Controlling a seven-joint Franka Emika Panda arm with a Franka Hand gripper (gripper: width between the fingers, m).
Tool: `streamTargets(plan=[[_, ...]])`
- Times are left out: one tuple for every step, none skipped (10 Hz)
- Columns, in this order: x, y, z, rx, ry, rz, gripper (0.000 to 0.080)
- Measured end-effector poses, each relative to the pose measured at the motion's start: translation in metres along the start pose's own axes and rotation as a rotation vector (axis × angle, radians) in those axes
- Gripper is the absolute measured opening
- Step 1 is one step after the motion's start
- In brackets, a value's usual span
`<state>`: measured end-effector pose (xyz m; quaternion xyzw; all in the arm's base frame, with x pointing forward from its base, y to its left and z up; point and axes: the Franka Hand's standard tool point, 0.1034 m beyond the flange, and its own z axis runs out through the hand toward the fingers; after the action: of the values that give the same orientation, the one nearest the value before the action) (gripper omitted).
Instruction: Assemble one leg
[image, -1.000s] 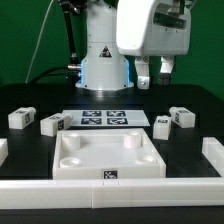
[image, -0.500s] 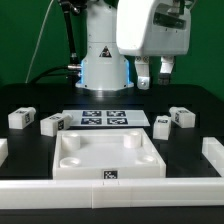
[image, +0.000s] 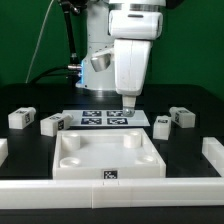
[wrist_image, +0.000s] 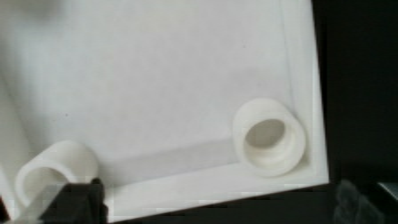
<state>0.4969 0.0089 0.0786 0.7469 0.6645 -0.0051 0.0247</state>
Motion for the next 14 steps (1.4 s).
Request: streamTargets(plan=[[-0.003, -0.004, 0.003, 0.011, -0.003, -0.018, 0.0649], [-0.003, -0.004, 0.003, 0.010, -0.003, -0.016, 0.0649], [-0.003, -0.004, 0.003, 0.010, -0.003, -0.016, 0.0649], [-0.003, -0.004, 0.003, 0.010, -0.003, -0.015, 0.0649], [-0.003, -0.004, 0.003, 0.010, -0.003, -0.015, 0.0649], [-0.003, -0.005, 0.004, 0.011, -0.003, -0.016, 0.0649], [-0.007, -0.010, 0.010, -0.003, 0.005, -0.086, 0.0649], [-0.013, -0.025, 0.023, 0.003, 0.013, -0.131, 0.0649], [-0.020, -0.034, 0.032, 0.023, 0.016, -0.141, 0.0649], [-0.025, -0.037, 0.041, 0.027, 0.022, -0.146, 0.0649], [-0.028, -0.041, 0.052, 0.035, 0.028, -0.139, 0.0649], [-0.030, -0.043, 0.062, 0.049, 0.031, -0.132, 0.0649], [-0.032, -0.042, 0.066, 0.053, 0.033, -0.126, 0.0649], [-0.033, -0.039, 0.069, 0.054, 0.034, -0.122, 0.0649]])
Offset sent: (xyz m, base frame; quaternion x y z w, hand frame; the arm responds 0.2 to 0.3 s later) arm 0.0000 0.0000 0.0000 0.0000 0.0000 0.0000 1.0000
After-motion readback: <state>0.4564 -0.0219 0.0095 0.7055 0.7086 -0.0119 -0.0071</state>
